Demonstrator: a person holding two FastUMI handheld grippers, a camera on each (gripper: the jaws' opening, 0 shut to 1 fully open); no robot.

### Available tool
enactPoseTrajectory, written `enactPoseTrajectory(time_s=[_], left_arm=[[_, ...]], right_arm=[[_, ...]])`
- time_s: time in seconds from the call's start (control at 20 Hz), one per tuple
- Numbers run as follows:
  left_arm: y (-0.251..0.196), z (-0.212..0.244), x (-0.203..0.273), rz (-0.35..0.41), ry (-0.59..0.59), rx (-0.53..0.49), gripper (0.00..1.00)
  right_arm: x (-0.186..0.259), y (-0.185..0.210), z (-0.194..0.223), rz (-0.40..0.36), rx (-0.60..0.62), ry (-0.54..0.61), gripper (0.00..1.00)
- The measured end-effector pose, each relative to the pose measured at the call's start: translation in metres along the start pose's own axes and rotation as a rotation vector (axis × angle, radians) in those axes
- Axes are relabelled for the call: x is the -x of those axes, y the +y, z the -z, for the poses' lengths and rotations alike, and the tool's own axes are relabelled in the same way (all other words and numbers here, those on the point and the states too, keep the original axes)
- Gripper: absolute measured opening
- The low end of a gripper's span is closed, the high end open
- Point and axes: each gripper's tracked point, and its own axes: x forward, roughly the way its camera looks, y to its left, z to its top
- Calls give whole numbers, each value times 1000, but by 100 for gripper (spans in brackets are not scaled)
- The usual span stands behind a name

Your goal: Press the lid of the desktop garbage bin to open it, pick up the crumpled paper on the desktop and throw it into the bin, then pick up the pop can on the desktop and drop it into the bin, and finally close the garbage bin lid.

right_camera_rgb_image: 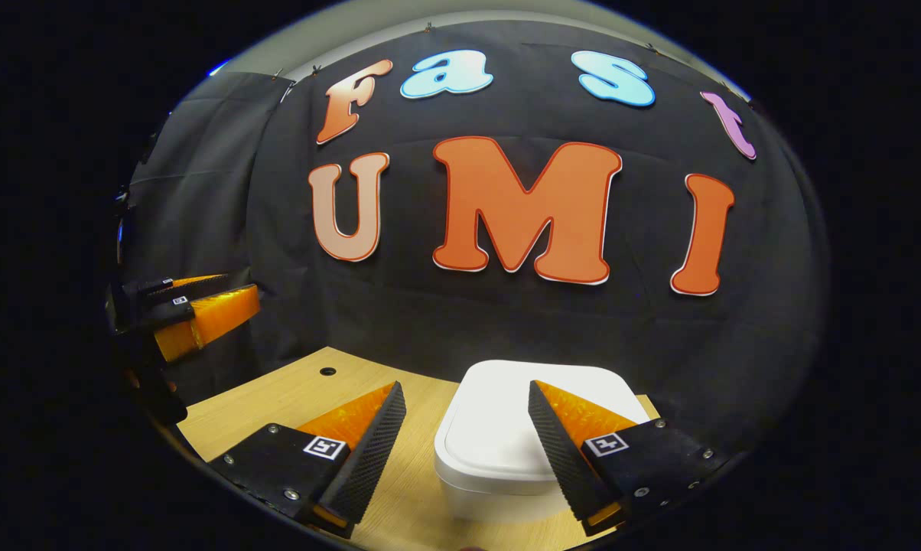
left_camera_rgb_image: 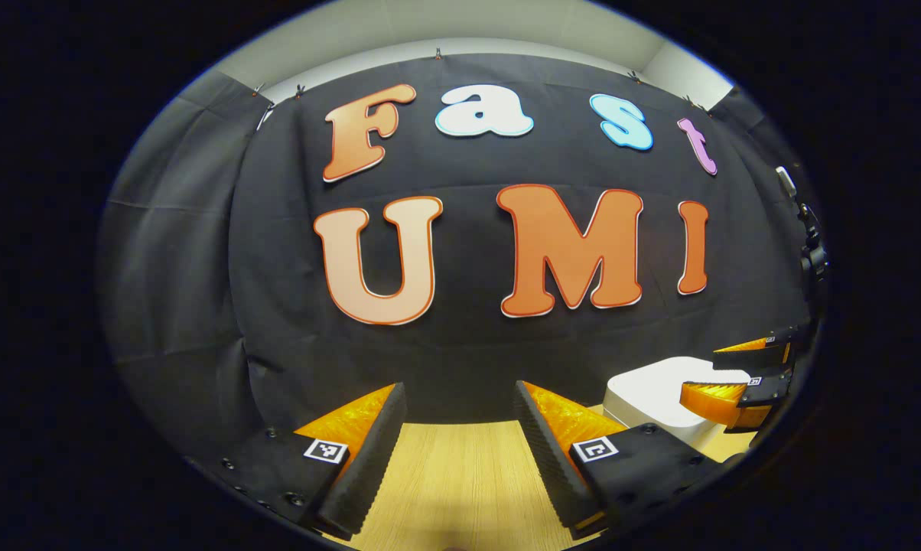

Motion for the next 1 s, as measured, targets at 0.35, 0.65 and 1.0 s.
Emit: enactPoseTrajectory(time_s=[0.35, 0.65, 1.0], left_arm=[[4, -13, 0, -16, -63, 2, 92], [13, -8, -2, -43, -44, -4, 93], [14, -5, -2, -44, -23, -1, 98]], right_arm=[[-1, 4, -8, -8, 4, -52, 98], [-6, 5, -8, -12, 1, -61, 98], [-15, 15, -9, -33, 11, -60, 98]])
